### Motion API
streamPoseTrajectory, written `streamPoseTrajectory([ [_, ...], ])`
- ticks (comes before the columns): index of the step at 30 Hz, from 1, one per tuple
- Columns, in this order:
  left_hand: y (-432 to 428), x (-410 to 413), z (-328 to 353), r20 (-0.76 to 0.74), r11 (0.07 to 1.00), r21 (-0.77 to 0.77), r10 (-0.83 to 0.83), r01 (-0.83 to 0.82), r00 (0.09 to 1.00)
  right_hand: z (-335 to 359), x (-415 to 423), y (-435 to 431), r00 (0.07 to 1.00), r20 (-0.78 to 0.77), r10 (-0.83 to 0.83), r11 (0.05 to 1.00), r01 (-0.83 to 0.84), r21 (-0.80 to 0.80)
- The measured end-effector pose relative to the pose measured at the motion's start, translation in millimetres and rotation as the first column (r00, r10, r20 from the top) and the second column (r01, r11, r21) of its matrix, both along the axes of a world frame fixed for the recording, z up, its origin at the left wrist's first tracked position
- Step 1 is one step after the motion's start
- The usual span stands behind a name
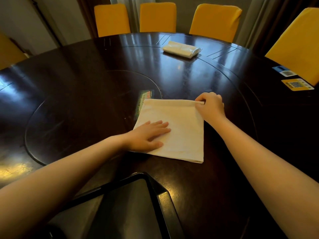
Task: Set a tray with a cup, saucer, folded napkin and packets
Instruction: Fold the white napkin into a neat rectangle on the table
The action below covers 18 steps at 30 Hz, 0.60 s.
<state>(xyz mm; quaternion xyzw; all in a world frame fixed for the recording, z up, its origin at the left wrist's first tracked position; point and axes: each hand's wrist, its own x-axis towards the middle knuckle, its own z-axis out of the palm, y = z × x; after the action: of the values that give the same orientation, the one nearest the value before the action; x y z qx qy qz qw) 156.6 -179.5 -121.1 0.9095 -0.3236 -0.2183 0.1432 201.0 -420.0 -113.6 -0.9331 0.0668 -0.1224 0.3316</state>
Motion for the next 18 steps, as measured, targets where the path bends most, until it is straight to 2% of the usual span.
streamPoseTrajectory([
  [1,-2.3,1.0,8.1,-0.119,0.976,-0.141,0.152,-0.168,0.981,5.1,-7.4,1.6,0.999,0.043,0.017,0.998,-0.02,0.067],
  [2,-4.1,2.8,16.6,-0.261,0.868,-0.3,0.325,-0.396,0.909,10.3,-16.1,3.6,0.996,0.081,0.039,0.99,-0.05,0.13],
  [3,-4.0,5.1,24.4,-0.432,0.669,-0.415,0.452,-0.617,0.78,15.0,-26.0,5.6,0.992,0.11,0.066,0.981,-0.085,0.175],
  [4,-2.0,7.7,31.1,-0.608,0.432,-0.449,0.493,-0.782,0.622,18.8,-37.1,7.6,0.986,0.132,0.103,0.973,-0.127,0.193],
  [5,1.9,9.4,36.6,-0.752,0.226,-0.414,0.461,-0.882,0.472,21.3,-48.5,9.4,0.979,0.144,0.146,0.966,-0.172,0.191],
  [6,7.3,10.8,40.2,-0.849,0.081,-0.349,0.394,-0.934,0.351,22.5,-59.7,11.2,0.971,0.147,0.189,0.96,-0.214,0.18],
  [8,19.6,11.4,44.9,-0.933,-0.08,-0.244,0.293,-0.967,0.211,22.6,-79.9,13.8,0.955,0.136,0.262,0.945,-0.282,0.165],
  [10,27.5,12.2,47.5,-0.941,-0.144,-0.209,0.299,-0.967,0.158,22.3,-96.5,15.5,0.942,0.127,0.31,0.926,-0.329,0.183],
  [13,27.1,9.3,53.1,-0.887,-0.136,-0.2,0.446,-0.97,0.12,20.6,-116.2,12.4,0.92,0.104,0.378,0.909,-0.39,0.146],
  [15,25.8,6.1,55.8,-0.816,-0.08,-0.203,0.564,-0.976,0.123,17.6,-125.3,5.4,0.904,0.066,0.422,0.901,-0.426,0.078],
  [18,28.7,-1.0,59.0,-0.733,0.069,-0.156,0.66,-0.985,0.163,10.1,-135.7,-5.1,0.901,0.051,0.43,0.903,-0.428,-0.047],
])
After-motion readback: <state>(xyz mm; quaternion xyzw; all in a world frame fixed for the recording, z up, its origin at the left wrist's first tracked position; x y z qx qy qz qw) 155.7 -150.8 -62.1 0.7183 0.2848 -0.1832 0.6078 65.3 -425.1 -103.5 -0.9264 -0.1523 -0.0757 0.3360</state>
